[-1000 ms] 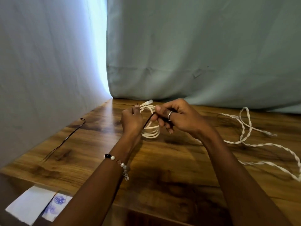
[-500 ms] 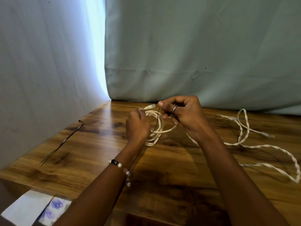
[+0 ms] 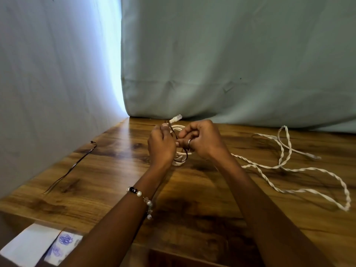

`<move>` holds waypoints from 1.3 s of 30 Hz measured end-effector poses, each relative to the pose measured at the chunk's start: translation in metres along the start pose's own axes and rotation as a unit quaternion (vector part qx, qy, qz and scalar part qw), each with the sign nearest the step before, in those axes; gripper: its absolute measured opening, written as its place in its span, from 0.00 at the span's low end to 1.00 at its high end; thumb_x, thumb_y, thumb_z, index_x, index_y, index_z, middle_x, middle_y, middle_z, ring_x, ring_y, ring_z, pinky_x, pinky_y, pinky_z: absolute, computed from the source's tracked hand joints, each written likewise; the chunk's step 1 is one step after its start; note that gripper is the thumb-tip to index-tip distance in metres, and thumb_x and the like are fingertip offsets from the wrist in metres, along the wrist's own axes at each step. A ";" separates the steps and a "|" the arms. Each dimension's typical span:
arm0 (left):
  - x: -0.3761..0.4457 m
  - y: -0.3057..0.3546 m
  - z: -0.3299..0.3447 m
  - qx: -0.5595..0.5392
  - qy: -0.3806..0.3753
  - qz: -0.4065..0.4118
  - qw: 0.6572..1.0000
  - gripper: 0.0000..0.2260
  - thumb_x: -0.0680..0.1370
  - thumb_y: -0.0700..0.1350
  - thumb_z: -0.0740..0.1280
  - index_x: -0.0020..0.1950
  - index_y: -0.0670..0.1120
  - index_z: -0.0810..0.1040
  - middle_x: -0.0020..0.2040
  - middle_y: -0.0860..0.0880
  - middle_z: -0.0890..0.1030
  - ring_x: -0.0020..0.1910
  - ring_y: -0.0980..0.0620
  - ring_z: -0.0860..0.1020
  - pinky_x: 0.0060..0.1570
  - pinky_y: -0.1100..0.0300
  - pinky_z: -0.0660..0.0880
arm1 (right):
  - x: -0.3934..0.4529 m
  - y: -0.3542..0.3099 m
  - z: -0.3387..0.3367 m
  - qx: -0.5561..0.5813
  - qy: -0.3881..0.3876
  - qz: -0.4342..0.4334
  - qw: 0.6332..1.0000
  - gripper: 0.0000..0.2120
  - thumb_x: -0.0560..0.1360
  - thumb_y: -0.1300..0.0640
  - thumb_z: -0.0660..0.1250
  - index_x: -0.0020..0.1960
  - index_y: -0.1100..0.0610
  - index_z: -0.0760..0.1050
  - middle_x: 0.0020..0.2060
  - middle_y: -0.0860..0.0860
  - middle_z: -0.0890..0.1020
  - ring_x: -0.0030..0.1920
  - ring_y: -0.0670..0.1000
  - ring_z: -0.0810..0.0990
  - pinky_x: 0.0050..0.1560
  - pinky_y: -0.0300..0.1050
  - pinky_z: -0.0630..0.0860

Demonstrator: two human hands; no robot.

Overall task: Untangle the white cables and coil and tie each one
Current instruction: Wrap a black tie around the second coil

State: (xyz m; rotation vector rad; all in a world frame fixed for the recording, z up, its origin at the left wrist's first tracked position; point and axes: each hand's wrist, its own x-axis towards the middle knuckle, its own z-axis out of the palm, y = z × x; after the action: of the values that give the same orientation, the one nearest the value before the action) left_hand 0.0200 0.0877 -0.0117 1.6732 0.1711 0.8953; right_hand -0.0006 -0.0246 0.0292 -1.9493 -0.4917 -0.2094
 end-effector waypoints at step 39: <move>-0.008 0.001 0.007 -0.069 -0.030 -0.015 0.997 0.19 0.83 0.49 0.55 0.73 0.44 0.64 0.48 0.52 0.79 0.51 0.49 0.77 0.55 0.54 0.74 | -0.003 0.005 0.030 -0.167 0.169 0.042 0.971 0.10 0.76 0.55 0.67 0.38 0.55 0.81 0.34 0.51 0.81 0.36 0.51 0.79 0.33 0.43 0.71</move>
State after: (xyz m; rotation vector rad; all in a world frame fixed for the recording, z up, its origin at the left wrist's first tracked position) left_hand 0.0183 0.0775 -0.0145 1.5640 0.0913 0.8142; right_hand -0.0036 0.0004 0.0113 -2.1963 -0.1529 -0.5893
